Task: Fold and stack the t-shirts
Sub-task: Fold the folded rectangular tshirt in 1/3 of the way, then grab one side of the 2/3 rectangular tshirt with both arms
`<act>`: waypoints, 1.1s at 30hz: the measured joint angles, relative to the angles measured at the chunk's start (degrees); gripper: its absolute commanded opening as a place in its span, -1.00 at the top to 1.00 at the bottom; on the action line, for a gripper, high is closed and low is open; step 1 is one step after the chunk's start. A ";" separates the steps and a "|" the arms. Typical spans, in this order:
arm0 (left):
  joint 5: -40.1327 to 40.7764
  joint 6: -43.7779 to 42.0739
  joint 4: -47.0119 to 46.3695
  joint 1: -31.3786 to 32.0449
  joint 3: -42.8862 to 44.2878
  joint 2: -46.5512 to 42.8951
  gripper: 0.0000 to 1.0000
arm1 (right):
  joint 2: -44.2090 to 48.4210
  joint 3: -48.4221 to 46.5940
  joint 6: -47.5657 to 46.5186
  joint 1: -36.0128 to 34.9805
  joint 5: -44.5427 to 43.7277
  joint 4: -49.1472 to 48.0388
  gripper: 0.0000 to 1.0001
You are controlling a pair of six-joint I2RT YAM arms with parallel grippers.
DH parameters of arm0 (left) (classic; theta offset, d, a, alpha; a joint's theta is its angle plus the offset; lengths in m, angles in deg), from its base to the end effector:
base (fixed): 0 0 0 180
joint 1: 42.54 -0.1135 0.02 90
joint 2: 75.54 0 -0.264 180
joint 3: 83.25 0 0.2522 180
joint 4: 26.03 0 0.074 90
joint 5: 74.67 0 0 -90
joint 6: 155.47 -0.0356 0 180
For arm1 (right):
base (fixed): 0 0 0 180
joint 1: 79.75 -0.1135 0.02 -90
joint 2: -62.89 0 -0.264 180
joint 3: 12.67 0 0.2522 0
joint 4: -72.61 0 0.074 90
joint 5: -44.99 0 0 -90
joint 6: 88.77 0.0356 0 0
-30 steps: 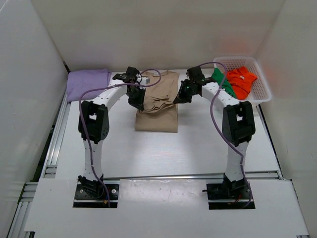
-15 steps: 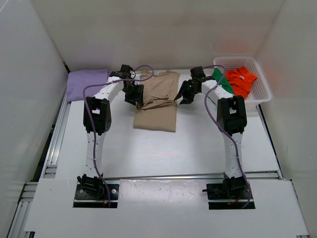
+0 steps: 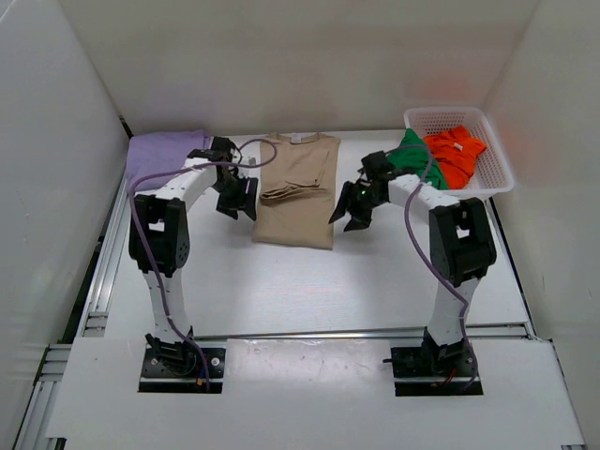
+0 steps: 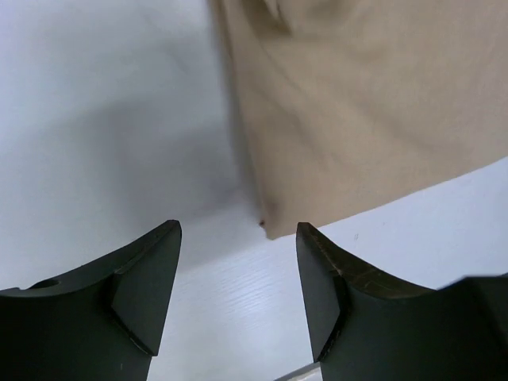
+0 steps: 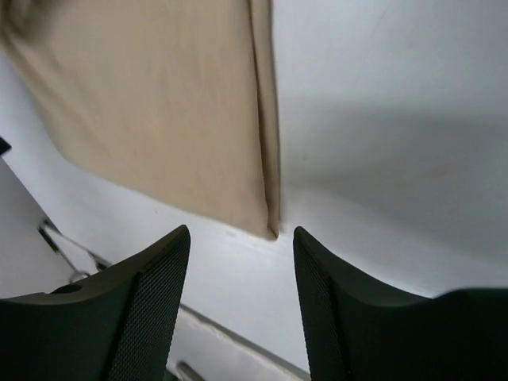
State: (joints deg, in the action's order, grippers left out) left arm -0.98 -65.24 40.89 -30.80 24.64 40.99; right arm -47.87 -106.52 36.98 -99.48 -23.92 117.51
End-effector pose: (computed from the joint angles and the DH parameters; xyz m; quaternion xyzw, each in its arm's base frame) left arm 0.4035 -0.0941 0.2071 0.1162 0.9753 -0.1529 0.1091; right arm 0.3774 0.1490 0.1925 0.0887 0.9504 0.2685 0.1293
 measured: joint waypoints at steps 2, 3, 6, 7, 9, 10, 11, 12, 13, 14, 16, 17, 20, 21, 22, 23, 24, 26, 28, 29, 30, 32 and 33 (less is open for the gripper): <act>-0.66 0.00 0.26 1.29 -2.34 0.31 -0.44 | 0.15 3.23 0.44 -2.05 1.11 -1.33 -0.20; -0.98 0.00 0.44 1.88 -3.08 0.76 -0.47 | -0.04 4.72 0.79 -3.17 1.90 -1.86 -0.20; -1.99 0.02 0.79 3.52 -3.78 2.97 -0.47 | -0.83 7.15 1.84 -5.22 3.61 -2.67 -0.20; -2.29 0.02 0.70 3.91 -3.78 3.74 -0.47 | -1.11 7.45 2.25 -5.44 3.91 -2.95 -0.20; -2.95 0.17 1.07 4.17 -3.54 4.59 -0.47 | -1.38 7.98 2.89 -5.53 4.22 -3.72 -0.20; -3.19 0.15 1.01 4.13 -3.48 4.59 -0.47 | -1.46 8.31 3.17 -5.53 4.22 -4.31 -0.20; -3.50 0.17 1.01 4.11 -3.37 4.63 -0.43 | -1.46 8.61 3.41 -5.53 4.20 -4.70 -0.20; -3.82 0.17 1.03 4.13 -3.37 4.66 -0.38 | -1.46 8.87 3.85 -5.53 4.33 -4.83 -0.17; -4.11 0.26 0.96 4.13 -3.37 4.76 -0.30 | -1.46 9.18 4.24 -5.51 4.39 -5.22 -0.10; -4.44 0.28 0.90 4.07 -3.37 4.87 -0.19 | -1.46 9.44 4.42 -5.51 4.42 -5.62 -0.04; -5.22 0.22 0.74 4.13 -3.39 5.09 0.23 | -1.46 9.77 4.81 -5.51 4.13 -5.84 0.09; -5.66 0.26 0.76 4.22 -3.41 5.27 0.35 | -1.49 9.79 4.96 -5.51 3.80 -5.84 0.17; -6.80 0.17 0.57 4.48 -3.41 5.92 0.71 | -2.10 9.75 5.84 -5.51 3.43 -6.14 0.23; -6.97 0.20 0.52 4.50 -3.45 6.05 0.78 | -2.19 9.70 6.08 -5.51 3.45 -6.23 0.31; -7.10 0.17 0.48 4.50 -3.58 6.05 0.78 | -2.25 9.60 6.14 -5.51 3.21 -6.25 0.41; -7.17 0.09 0.50 4.52 -3.63 6.05 0.78 | -2.40 9.49 6.14 -5.51 2.95 -6.34 0.68; -7.23 0.13 0.42 4.52 -3.69 6.05 0.78 | -2.60 9.38 6.05 -5.46 2.32 -6.51 0.82; -7.52 0.20 0.26 4.50 -4.09 6.01 0.78 | -3.13 9.16 6.58 -5.38 2.01 -6.93 1.00; -7.69 0.24 -0.04 4.48 -4.79 5.57 0.78 | -3.15 9.01 6.75 -5.38 1.60 -7.13 1.00; -7.65 0.22 -0.17 4.50 -5.35 5.18 0.78 | -3.08 9.03 6.75 -5.38 1.49 -7.21 1.00; -7.41 0.24 -0.07 4.50 -5.92 4.72 0.78 | -2.93 9.14 6.62 -5.38 1.31 -7.30 1.00; -6.58 0.22 0.44 4.50 -7.37 3.48 0.78 | -1.77 10.27 5.77 -5.38 0.68 -7.87 1.00; -6.12 0.22 1.09 4.52 -8.24 2.71 0.78 | -0.50 11.67 5.33 -5.38 0.35 -8.22 1.00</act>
State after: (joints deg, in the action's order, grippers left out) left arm -7.10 -65.02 41.99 -26.27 16.40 43.70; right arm -48.37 -94.85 42.31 -104.85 -23.58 109.29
